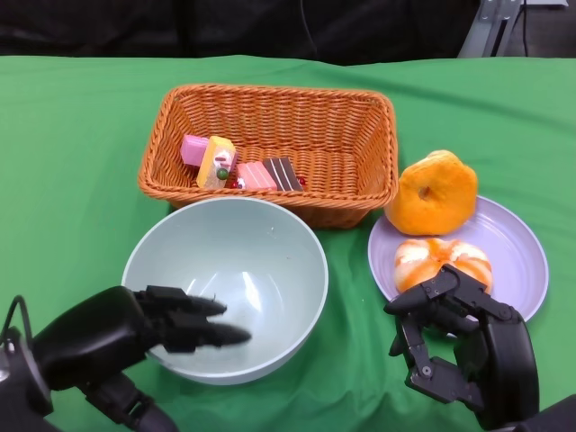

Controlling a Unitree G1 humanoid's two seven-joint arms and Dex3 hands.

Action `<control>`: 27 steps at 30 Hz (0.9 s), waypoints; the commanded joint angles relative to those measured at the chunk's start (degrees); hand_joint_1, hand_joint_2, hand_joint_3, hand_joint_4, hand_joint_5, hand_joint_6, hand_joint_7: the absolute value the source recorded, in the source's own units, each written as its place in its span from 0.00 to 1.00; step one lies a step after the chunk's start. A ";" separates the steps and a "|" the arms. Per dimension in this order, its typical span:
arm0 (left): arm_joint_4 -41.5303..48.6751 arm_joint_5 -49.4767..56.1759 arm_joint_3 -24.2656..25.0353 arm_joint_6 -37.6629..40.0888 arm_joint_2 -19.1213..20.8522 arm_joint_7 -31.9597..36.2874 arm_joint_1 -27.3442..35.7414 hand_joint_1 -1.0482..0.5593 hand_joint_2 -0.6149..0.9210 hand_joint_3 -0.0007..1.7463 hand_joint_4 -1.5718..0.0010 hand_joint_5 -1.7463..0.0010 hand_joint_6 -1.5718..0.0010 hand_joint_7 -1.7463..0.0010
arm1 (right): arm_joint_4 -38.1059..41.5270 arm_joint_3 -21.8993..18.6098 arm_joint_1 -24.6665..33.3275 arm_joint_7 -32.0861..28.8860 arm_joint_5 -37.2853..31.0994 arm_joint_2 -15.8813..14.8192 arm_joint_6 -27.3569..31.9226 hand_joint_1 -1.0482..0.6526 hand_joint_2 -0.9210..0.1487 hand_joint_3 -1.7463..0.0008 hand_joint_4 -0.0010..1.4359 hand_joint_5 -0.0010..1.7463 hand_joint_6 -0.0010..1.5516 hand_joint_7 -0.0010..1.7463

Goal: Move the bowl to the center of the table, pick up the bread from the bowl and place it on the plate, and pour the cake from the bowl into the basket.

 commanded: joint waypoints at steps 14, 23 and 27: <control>-40.64 -90.71 21.64 50.63 -12.13 -67.25 20.75 0.23 1.00 0.14 0.58 0.84 0.64 0.95 | 0.70 -0.51 -0.28 0.37 0.79 -0.54 -1.06 0.56 0.34 0.44 0.62 0.88 0.50 0.67; -45.34 -83.35 31.67 57.14 -20.47 -66.07 22.23 0.57 1.00 0.16 0.54 0.20 0.48 0.38 | 0.45 -0.77 0.01 0.46 0.86 -0.64 -1.41 0.56 0.34 0.44 0.62 0.87 0.50 0.67; -42.91 -77.96 35.08 55.24 -23.30 -68.85 22.13 0.66 0.94 0.36 0.48 0.11 0.44 0.25 | -1.39 -0.90 0.82 -0.34 0.20 -0.63 0.19 0.55 0.34 0.44 0.61 0.88 0.51 0.68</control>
